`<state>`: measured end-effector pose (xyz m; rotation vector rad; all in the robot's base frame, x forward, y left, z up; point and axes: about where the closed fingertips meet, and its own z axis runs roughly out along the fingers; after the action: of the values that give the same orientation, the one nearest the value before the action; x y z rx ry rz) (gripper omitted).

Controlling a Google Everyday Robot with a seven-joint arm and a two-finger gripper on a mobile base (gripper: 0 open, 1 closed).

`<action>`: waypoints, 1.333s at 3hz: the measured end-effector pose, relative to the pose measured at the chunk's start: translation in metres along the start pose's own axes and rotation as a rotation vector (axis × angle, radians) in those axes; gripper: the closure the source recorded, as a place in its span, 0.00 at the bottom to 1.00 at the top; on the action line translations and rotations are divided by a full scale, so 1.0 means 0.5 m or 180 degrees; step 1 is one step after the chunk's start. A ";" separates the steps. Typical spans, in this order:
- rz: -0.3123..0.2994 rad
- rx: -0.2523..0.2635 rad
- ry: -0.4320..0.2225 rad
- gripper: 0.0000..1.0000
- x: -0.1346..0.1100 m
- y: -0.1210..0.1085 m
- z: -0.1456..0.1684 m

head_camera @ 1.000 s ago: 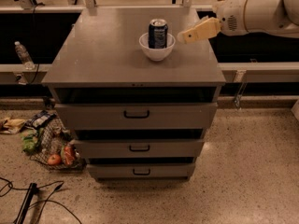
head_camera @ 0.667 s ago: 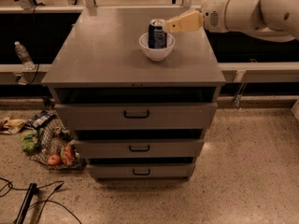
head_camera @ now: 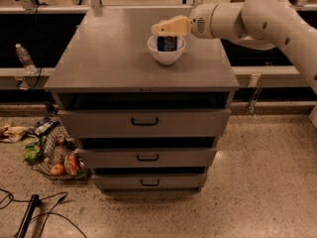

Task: Pick pepsi can from white bowl and place on counter

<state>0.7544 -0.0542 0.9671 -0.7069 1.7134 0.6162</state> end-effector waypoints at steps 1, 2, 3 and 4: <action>0.0057 0.0000 0.0114 0.00 0.039 -0.010 0.060; 0.0036 0.0135 0.0174 0.02 0.069 -0.045 0.100; 0.0078 0.0252 0.0134 0.23 0.087 -0.074 0.111; 0.0082 0.0263 0.0062 0.46 0.088 -0.082 0.127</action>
Offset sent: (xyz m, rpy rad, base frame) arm 0.0618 0.0114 -0.0572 -0.0727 0.0345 -0.0774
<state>0.8171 -0.0431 0.9077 -0.6352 1.7582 0.5548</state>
